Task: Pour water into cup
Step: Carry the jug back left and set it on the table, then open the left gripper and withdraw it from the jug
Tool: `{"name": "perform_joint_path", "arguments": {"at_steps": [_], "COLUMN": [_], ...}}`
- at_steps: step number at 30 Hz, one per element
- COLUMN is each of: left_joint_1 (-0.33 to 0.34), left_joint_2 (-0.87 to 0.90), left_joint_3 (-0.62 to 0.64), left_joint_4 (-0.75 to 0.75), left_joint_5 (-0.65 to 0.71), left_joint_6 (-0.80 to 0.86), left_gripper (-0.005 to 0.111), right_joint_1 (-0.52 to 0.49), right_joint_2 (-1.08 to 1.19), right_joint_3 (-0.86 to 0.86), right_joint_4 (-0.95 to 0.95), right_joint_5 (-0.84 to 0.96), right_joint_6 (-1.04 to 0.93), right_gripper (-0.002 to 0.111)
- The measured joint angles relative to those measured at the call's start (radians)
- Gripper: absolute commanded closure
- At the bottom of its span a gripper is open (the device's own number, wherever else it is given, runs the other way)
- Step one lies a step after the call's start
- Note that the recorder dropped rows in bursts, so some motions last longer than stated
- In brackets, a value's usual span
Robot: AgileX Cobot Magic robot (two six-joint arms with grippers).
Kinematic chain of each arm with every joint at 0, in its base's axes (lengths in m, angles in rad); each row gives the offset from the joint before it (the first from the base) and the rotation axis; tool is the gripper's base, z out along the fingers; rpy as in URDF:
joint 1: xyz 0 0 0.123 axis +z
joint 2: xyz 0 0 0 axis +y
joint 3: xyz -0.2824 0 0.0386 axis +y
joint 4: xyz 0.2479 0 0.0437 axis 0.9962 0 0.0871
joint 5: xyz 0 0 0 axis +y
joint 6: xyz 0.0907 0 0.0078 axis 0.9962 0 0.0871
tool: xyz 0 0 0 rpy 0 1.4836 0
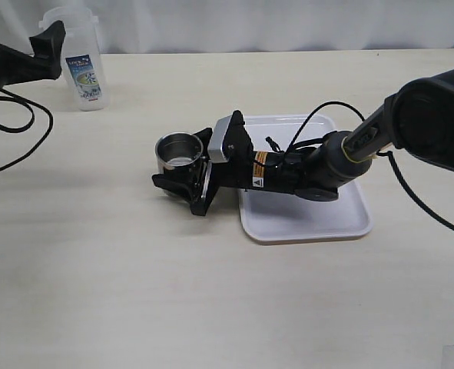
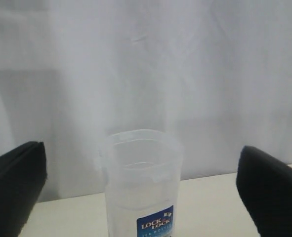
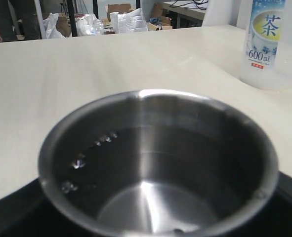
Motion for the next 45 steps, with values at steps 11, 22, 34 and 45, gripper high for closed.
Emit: {"name": "perform_joint_path", "arguments": {"at_steps": [11, 22, 34, 45], "left_joint_1": [0.0, 0.0, 0.0, -0.002], "left_joint_2": [-0.344, -1.052, -1.486, -1.532], "left_joint_3": [0.177, 0.196, 0.196, 0.196], "left_joint_4": [0.002, 0.002, -0.005, -0.005], "left_joint_5": [0.115, 0.899, 1.239, 1.241], "left_joint_6": [-0.004, -0.058, -0.064, -0.064], "left_gripper": [0.009, 0.009, 0.009, 0.009], "right_joint_1": [0.0, 0.0, 0.0, 0.0], "right_joint_2": [0.0, 0.0, 0.0, 0.0], "right_joint_3": [0.0, 0.0, 0.0, 0.0], "right_joint_4": [0.0, 0.0, 0.0, 0.0], "right_joint_5": [0.0, 0.002, 0.004, 0.004], "right_joint_6": [0.0, 0.0, 0.0, 0.0], "right_gripper": [0.104, 0.104, 0.104, 0.104]}}
